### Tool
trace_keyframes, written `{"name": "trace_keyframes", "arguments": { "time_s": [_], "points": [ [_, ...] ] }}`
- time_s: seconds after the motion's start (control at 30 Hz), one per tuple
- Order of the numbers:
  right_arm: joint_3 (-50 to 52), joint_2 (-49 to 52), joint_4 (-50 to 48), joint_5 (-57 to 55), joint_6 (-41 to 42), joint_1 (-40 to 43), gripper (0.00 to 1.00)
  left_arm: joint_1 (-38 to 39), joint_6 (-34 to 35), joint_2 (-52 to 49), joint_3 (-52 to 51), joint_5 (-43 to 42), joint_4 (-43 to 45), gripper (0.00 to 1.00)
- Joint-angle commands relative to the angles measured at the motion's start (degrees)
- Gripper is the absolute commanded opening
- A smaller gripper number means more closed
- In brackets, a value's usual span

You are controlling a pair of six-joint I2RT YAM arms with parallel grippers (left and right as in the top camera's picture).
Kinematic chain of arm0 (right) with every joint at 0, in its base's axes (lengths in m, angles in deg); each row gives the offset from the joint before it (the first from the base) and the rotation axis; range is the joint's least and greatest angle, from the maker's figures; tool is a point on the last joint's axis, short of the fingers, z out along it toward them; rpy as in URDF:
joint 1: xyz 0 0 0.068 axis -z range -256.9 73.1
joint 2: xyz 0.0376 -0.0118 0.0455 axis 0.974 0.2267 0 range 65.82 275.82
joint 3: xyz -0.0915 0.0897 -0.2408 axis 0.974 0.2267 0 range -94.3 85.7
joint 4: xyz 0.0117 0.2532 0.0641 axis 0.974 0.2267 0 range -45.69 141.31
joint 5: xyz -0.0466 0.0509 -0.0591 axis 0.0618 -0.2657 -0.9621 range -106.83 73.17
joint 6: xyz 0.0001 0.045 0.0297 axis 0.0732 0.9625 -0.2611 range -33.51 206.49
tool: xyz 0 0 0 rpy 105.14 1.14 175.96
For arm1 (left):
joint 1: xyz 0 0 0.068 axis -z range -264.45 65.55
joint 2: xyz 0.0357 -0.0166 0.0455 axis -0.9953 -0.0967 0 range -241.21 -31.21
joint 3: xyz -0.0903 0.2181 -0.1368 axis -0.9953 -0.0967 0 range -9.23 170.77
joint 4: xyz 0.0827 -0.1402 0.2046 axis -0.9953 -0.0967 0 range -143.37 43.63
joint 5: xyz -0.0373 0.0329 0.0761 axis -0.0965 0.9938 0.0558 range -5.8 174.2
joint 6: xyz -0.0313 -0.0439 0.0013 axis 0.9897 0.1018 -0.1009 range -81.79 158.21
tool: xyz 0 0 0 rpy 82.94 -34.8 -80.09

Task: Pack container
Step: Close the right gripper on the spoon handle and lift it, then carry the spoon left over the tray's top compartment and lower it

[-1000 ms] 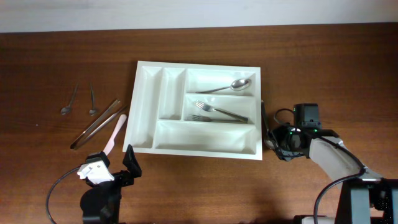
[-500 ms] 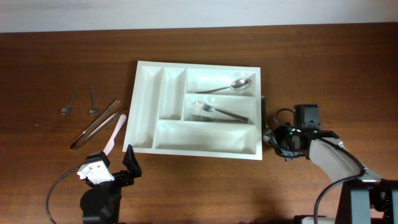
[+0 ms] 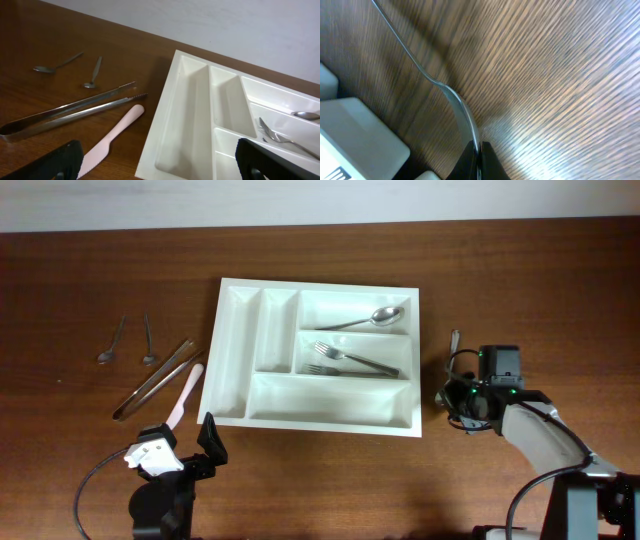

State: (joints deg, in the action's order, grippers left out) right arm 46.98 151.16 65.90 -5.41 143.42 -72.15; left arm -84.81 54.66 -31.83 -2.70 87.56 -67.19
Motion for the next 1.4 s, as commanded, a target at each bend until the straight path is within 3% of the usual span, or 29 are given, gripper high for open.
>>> {"name": "trace_keyframes", "arguments": {
  "time_s": [0.0,0.37,0.63,0.83,1.0,1.17,1.37],
  "points": [
    [-0.5,0.5,0.0,-1.5,-6.5,2.6,0.04,-0.2,-0.9,0.3,-0.2,-0.6,-0.1,0.99],
    [-11.8,0.5,2.6,-0.7,-30.3,4.3,0.04,-0.2,-0.9,0.3,-0.2,-0.6,-0.1,0.99],
    [-27.4,0.5,11.8,4.4,-50.3,4.3,0.03,-0.2,-0.9,0.3,-0.2,-0.6,-0.1,0.99],
    [-35.2,0.5,13.5,15.6,-53.7,4.2,0.04,-0.2,-0.9,0.3,-0.2,-0.6,-0.1,0.99],
    [-35.5,1.0,12.5,21.6,-59.0,3.5,0.04,-0.2,-0.9,0.3,-0.2,-0.6,-0.1,0.99],
    [-35.5,3.5,12.9,21.5,-70.2,-1.2,0.04,-0.2,-0.9,0.3,-0.2,-0.6,-0.1,0.99],
    [-35.5,9.7,9.5,16.0,-72.8,-6.3,0.04,-0.2,-0.9,0.3,-0.2,-0.6,-0.1,0.99]
  ]
}}
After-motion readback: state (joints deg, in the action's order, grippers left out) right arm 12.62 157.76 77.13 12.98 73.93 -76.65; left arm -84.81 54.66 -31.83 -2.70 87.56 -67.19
